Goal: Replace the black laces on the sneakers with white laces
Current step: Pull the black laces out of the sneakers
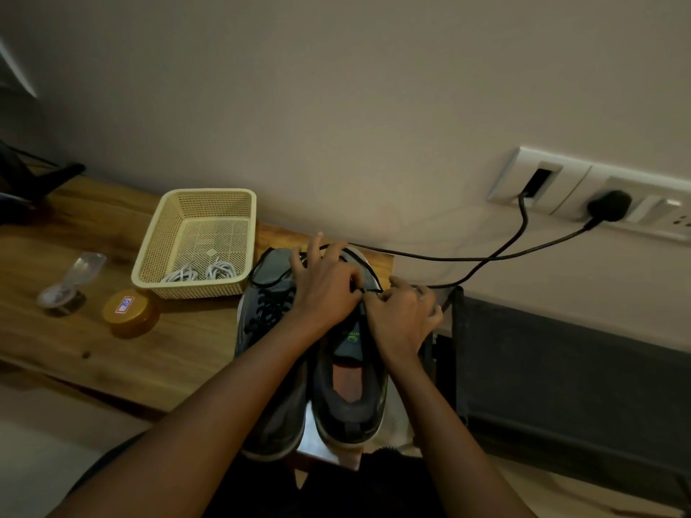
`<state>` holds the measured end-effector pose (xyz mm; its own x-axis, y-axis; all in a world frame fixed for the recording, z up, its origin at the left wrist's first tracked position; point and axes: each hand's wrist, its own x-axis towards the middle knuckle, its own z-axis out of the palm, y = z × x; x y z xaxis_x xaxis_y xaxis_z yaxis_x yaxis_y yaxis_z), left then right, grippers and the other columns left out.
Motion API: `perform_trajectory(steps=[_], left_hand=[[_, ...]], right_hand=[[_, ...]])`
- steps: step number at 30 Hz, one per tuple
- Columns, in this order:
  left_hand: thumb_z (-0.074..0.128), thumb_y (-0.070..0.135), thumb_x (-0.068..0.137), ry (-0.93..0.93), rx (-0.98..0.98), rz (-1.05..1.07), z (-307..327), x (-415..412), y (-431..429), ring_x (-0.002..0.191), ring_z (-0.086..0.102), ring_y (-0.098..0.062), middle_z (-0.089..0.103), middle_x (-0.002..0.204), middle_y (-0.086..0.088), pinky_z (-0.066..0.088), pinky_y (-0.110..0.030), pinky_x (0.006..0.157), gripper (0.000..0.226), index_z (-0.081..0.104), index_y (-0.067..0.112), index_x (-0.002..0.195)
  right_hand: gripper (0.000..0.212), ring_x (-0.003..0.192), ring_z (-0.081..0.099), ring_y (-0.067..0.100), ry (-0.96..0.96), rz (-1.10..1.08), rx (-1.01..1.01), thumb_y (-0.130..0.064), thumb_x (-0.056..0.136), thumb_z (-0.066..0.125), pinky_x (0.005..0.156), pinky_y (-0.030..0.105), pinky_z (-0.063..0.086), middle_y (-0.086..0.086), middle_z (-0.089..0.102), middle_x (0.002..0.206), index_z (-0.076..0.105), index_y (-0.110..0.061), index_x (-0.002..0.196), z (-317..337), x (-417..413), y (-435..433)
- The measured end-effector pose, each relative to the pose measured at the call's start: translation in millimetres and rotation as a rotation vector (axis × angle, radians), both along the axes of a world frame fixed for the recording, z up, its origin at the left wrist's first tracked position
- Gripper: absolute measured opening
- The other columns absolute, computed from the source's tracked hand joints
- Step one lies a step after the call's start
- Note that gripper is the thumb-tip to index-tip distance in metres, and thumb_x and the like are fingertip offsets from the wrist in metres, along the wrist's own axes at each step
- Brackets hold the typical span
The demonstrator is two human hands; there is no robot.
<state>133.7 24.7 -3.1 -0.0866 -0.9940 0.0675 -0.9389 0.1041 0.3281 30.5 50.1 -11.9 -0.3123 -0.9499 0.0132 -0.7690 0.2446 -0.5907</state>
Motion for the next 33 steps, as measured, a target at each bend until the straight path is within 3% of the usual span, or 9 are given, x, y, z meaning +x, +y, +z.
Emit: perform_trajectory(steps=[7, 11, 16, 19, 22, 27, 33], left_hand=[[0.054, 0.031, 0.093, -0.031, 0.074, 0.039, -3, -1, -2, 0.143, 0.007, -0.026, 0.032, 0.148, 0.003, -0.001, -0.053, 0.112, 0.014, 0.066, 0.025, 0.096], [0.046, 0.026, 0.097, 0.03, -0.064, 0.058, -7, -7, -1, 0.137, 0.022, -0.02, 0.039, 0.142, 0.005, -0.001, -0.052, 0.112, 0.014, 0.059, 0.022, 0.102], [0.044, 0.02, 0.098, 0.239, -0.335, 0.265, -3, -6, -2, 0.119, 0.041, -0.022, 0.051, 0.116, -0.001, 0.013, -0.045, 0.109, 0.012, 0.053, 0.017, 0.104], [0.045, 0.018, 0.096, 0.242, -0.282, 0.255, -4, -2, -1, 0.123, 0.037, -0.021, 0.052, 0.116, 0.001, 0.015, -0.043, 0.108, 0.011, 0.052, 0.019, 0.104], [0.052, 0.011, 0.086, 0.149, -0.268, 0.135, -2, 0, 0, 0.136, 0.025, -0.023, 0.047, 0.134, 0.003, 0.012, -0.044, 0.107, 0.024, 0.058, 0.024, 0.105], [0.06, 0.028, 0.087, 0.004, -0.002, 0.041, 1, -5, 6, 0.145, 0.0, -0.03, 0.025, 0.153, 0.0, -0.001, -0.052, 0.113, 0.011, 0.066, 0.03, 0.096], [0.052, 0.031, 0.094, -0.08, 0.07, 0.065, -2, -5, 2, 0.144, 0.002, -0.03, 0.026, 0.152, -0.002, -0.001, -0.053, 0.113, 0.016, 0.066, 0.024, 0.099]], right_hand=[[0.023, 0.137, 0.024, 0.022, -0.009, -0.001, 0.007, -0.032, 0.086, 0.059, 0.112, 0.047, 0.012, -0.005, 0.051, 0.138, 0.072, -0.013, 0.086, -3, -1, -1], [0.023, 0.134, 0.028, 0.022, -0.041, -0.041, 0.006, -0.032, 0.086, 0.059, 0.11, 0.045, 0.014, -0.005, 0.053, 0.136, 0.072, -0.014, 0.083, -7, -3, -3], [0.021, 0.131, 0.031, 0.021, -0.068, -0.067, 0.005, -0.031, 0.085, 0.059, 0.11, 0.045, 0.016, -0.006, 0.054, 0.134, 0.071, -0.014, 0.085, -12, -3, -3], [0.022, 0.131, 0.03, 0.021, -0.067, -0.062, 0.008, -0.031, 0.085, 0.059, 0.109, 0.045, 0.015, -0.006, 0.054, 0.134, 0.072, -0.013, 0.084, -12, -2, -4], [0.022, 0.133, 0.028, 0.023, -0.036, -0.045, -0.002, -0.031, 0.085, 0.059, 0.109, 0.045, 0.014, -0.006, 0.053, 0.136, 0.072, -0.013, 0.086, -11, -1, -4], [0.022, 0.134, 0.027, 0.023, -0.018, -0.025, -0.02, -0.031, 0.085, 0.06, 0.111, 0.045, 0.014, -0.005, 0.053, 0.136, 0.072, -0.014, 0.086, -6, -1, -3], [0.023, 0.133, 0.029, 0.022, -0.034, -0.019, -0.017, -0.032, 0.086, 0.06, 0.111, 0.045, 0.015, -0.004, 0.055, 0.133, 0.072, -0.013, 0.088, -5, -2, -3]])
